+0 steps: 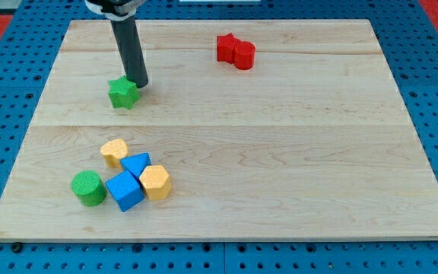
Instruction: Drag the green star into the left side of the yellow heart
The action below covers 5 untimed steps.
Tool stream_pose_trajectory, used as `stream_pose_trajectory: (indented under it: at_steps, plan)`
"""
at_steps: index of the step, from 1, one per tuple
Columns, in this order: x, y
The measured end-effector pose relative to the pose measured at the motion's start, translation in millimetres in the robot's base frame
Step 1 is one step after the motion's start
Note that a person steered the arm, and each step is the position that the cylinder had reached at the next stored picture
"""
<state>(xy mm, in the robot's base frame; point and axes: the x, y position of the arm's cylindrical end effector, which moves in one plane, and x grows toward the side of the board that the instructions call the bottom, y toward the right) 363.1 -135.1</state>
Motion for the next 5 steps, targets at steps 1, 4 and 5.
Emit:
stream_pose_trajectory:
  at_steps: [1, 4, 5]
  plan:
    - [2.0, -30.5]
    - [-10.3, -82.0]
    - [7.0, -88.1]
